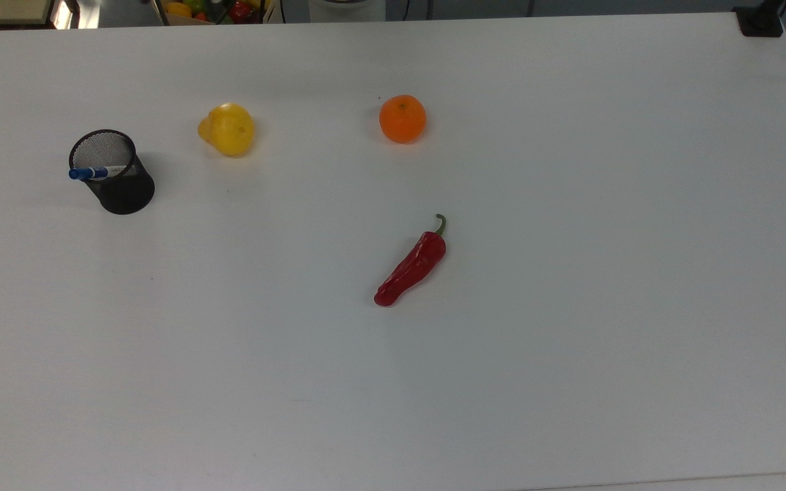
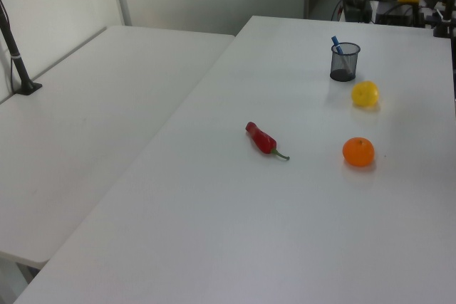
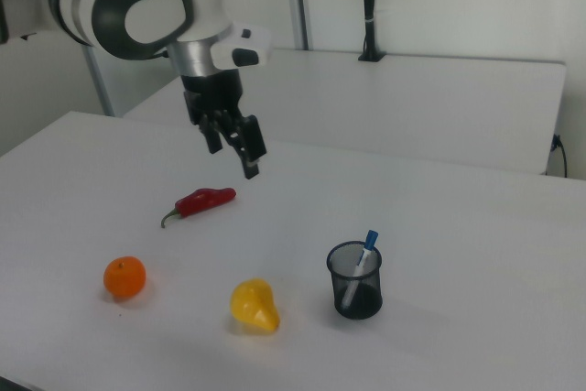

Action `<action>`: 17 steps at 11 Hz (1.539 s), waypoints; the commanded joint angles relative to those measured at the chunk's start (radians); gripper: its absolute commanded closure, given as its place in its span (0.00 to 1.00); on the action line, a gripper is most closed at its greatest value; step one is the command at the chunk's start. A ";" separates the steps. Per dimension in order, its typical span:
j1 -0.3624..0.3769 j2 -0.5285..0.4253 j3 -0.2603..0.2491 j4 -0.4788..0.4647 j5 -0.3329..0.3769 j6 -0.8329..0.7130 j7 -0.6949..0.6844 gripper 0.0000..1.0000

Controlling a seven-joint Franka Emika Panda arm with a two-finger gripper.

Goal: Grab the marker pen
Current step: 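Move the gripper over the black mesh cup toward the marker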

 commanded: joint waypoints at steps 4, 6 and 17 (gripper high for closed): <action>-0.036 0.154 -0.108 -0.001 0.003 0.315 -0.071 0.00; -0.063 0.210 -0.108 -0.001 0.009 0.404 -0.071 0.00; -0.106 0.362 -0.102 -0.001 0.019 0.557 -0.070 0.00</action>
